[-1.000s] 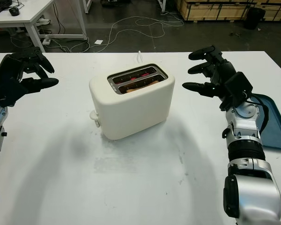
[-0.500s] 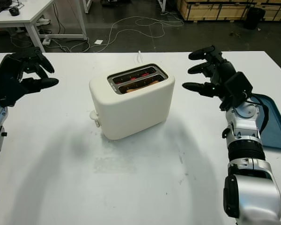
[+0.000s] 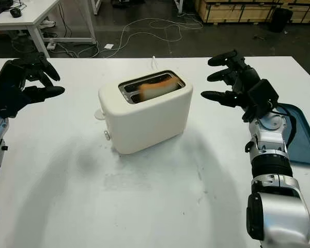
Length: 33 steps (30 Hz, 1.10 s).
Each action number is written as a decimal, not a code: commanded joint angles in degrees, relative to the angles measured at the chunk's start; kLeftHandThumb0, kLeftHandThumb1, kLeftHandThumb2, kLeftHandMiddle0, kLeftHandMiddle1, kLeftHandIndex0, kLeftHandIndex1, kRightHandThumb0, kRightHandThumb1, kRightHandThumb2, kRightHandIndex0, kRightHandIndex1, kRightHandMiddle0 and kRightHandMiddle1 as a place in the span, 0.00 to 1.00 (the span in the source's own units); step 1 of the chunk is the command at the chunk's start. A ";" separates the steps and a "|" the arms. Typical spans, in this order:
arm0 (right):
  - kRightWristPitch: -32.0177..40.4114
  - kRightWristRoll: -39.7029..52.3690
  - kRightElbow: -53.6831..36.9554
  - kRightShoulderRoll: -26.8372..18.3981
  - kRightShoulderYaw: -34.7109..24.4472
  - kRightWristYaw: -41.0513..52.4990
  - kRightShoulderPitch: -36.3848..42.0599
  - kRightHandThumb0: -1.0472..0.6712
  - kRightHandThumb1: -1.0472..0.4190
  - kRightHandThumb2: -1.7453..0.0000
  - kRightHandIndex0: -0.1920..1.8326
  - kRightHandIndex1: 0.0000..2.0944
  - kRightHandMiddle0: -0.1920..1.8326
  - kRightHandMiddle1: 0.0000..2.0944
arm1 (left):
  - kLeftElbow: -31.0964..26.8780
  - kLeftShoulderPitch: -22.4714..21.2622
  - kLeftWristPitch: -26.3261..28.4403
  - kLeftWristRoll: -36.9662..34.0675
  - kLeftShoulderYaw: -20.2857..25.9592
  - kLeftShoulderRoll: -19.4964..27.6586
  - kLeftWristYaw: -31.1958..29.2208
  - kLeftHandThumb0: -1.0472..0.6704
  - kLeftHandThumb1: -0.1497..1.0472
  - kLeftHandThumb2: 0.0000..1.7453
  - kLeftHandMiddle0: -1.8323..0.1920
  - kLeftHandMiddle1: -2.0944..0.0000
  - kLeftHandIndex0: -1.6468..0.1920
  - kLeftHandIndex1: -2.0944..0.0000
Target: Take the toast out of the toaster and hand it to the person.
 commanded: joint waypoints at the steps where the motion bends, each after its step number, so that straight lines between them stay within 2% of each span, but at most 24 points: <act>1: -1.36 -0.04 0.09 0.03 -0.08 -0.06 -0.45 0.00 0.31 1.00 0.09 0.74 0.12 0.65 | 0.18 -0.31 0.02 -0.08 -0.23 -0.23 0.03 0.00 0.83 0.00 0.56 0.28 0.55 0.28; 17: -1.00 -0.30 -0.52 0.09 0.06 -0.79 -0.57 0.00 0.30 1.00 0.09 0.73 0.13 0.65 | 0.24 -0.03 -0.33 -0.19 -0.11 -0.25 0.11 0.00 0.83 0.00 0.56 0.28 0.55 0.28; 26: -7.22 -5.91 4.18 -1.40 2.82 -3.13 -9.88 0.00 0.27 1.00 0.10 0.72 0.14 0.64 | -0.14 0.13 0.03 -0.15 -0.13 -0.35 0.21 0.00 0.82 0.00 0.56 0.28 0.54 0.28; 29: -9.00 -10.02 6.47 -2.06 5.00 -5.70 -14.05 0.00 0.24 1.00 0.18 0.67 0.23 0.58 | -0.25 0.27 -0.19 -0.06 -0.11 -0.30 0.34 0.00 0.82 0.00 0.56 0.28 0.55 0.28; 33: -9.22 -12.61 8.83 -2.25 6.93 -6.66 -18.31 0.00 0.29 1.00 0.33 0.57 0.37 0.49 | -0.22 0.42 -0.15 -0.19 0.01 -0.34 0.36 0.00 0.83 0.00 0.56 0.28 0.55 0.28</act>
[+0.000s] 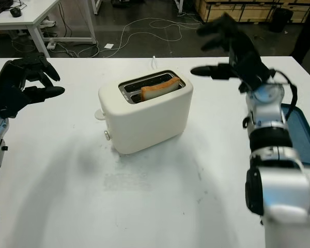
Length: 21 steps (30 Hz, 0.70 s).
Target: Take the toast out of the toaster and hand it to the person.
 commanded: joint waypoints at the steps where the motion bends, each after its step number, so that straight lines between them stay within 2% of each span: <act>1: -1.60 -1.86 1.11 -0.70 1.46 -0.72 -2.51 0.00 0.30 1.00 0.37 0.54 0.40 0.46 | -0.34 0.34 0.01 -0.18 0.00 -0.28 0.28 0.00 0.83 0.00 0.56 0.28 0.55 0.28; 6: -3.79 -5.21 1.06 -0.99 4.25 -1.34 -4.35 0.00 0.32 1.00 0.45 0.46 0.46 0.38 | -0.74 0.51 0.26 -0.41 0.10 -0.45 0.25 0.00 0.82 0.00 0.57 0.27 0.55 0.27; 10: -8.71 -8.87 1.68 -1.26 7.16 -3.14 -4.52 0.00 0.33 1.00 0.50 0.40 0.50 0.33 | 0.02 0.38 -0.84 -0.19 0.08 -0.43 0.55 0.00 0.83 0.00 0.57 0.27 0.55 0.27; 14: -11.68 -11.30 3.31 -1.69 9.75 -2.29 -5.39 0.02 0.34 1.00 0.58 0.32 0.56 0.24 | -0.46 0.52 -0.22 -0.29 0.09 -0.37 0.40 0.00 0.83 0.00 0.57 0.27 0.55 0.27; 21: -16.23 -17.64 3.51 -3.33 14.52 -4.36 -6.34 0.07 0.32 1.00 0.58 0.27 0.60 0.14 | -1.16 0.73 0.70 -0.28 0.13 -0.38 0.45 0.00 0.82 0.00 0.56 0.27 0.55 0.27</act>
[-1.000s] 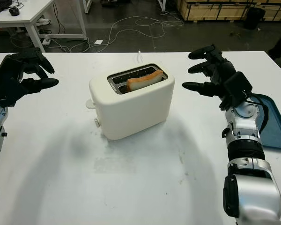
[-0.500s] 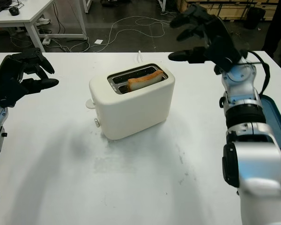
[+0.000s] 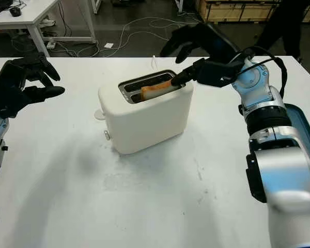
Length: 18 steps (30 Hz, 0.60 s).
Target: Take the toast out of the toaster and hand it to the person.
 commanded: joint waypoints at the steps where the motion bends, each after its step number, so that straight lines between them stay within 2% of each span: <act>1: -1.37 -2.16 -0.87 -1.20 1.66 -0.46 -1.20 0.08 0.32 1.00 0.57 0.27 0.59 0.13 | -0.26 0.57 0.30 -0.22 0.10 -0.37 0.45 0.00 0.82 0.00 0.56 0.27 0.55 0.27; 9: 2.46 -7.11 -9.50 -2.97 5.25 0.34 -0.42 0.21 0.28 1.00 0.45 0.29 0.55 0.07 | 0.70 0.19 -0.62 -0.04 -0.09 -0.44 0.85 0.00 0.84 0.01 0.56 0.27 0.55 0.27; 18: 1.02 -7.16 -11.36 -3.02 5.71 0.18 -0.70 0.28 0.26 1.00 0.41 0.33 0.54 0.05 | 0.47 0.11 -0.17 -0.09 -0.16 -0.37 0.58 0.00 0.83 0.00 0.56 0.28 0.54 0.29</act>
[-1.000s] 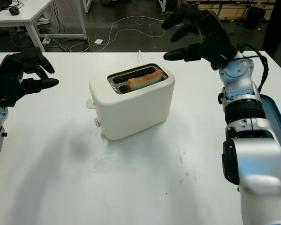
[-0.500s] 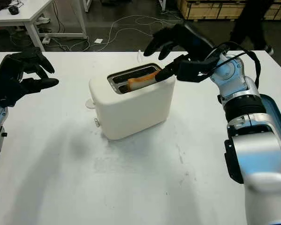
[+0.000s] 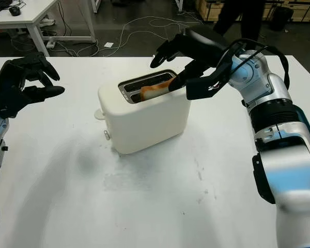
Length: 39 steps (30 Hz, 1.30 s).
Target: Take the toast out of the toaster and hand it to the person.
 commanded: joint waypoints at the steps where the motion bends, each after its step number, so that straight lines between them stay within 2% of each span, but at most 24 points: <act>1: -0.69 -0.43 -1.26 -0.56 0.46 -0.11 -0.54 0.29 0.26 1.00 0.41 0.34 0.54 0.05 | 0.33 0.03 -0.18 -0.23 -0.14 -0.39 0.00 0.00 0.83 0.00 0.56 0.28 0.54 0.29; 10: -2.02 -2.33 -2.90 0.06 1.50 -1.56 -0.58 0.36 0.25 1.00 0.44 0.33 0.57 0.05 | -0.13 0.23 0.33 -0.09 -0.11 -0.46 0.26 0.00 0.83 0.00 0.55 0.28 0.54 0.29; 18: -1.63 -3.78 -2.46 0.98 3.29 -1.95 -0.55 0.35 0.25 1.00 0.46 0.33 0.57 0.04 | -0.24 0.58 0.08 -0.40 0.11 -0.51 0.19 0.00 0.83 0.00 0.56 0.28 0.54 0.28; 30: -1.23 -5.23 0.25 2.10 5.30 -3.05 -0.84 0.41 0.26 1.00 0.45 0.32 0.57 0.03 | -0.22 0.75 -0.21 -0.07 0.17 -0.64 0.62 0.00 0.84 0.00 0.56 0.27 0.55 0.27; 31: -1.42 -5.29 0.65 2.22 5.38 -3.25 -0.89 0.41 0.26 1.00 0.45 0.32 0.57 0.03 | -0.25 0.76 -0.28 0.03 0.14 -0.63 0.73 0.00 0.84 0.00 0.57 0.27 0.55 0.27; 34: -1.24 -5.63 1.46 2.37 5.87 -3.19 -1.15 0.40 0.26 1.00 0.43 0.43 0.57 0.02 | -0.18 0.81 -0.33 0.26 0.01 -0.51 0.94 0.00 0.84 0.00 0.57 0.26 0.56 0.26; 39: -0.56 -6.80 2.24 2.27 7.10 -2.99 -1.65 0.41 0.25 1.00 0.41 0.41 0.57 0.02 | -0.17 0.89 0.06 -0.31 0.17 -0.63 0.62 0.00 0.83 0.00 0.57 0.27 0.56 0.27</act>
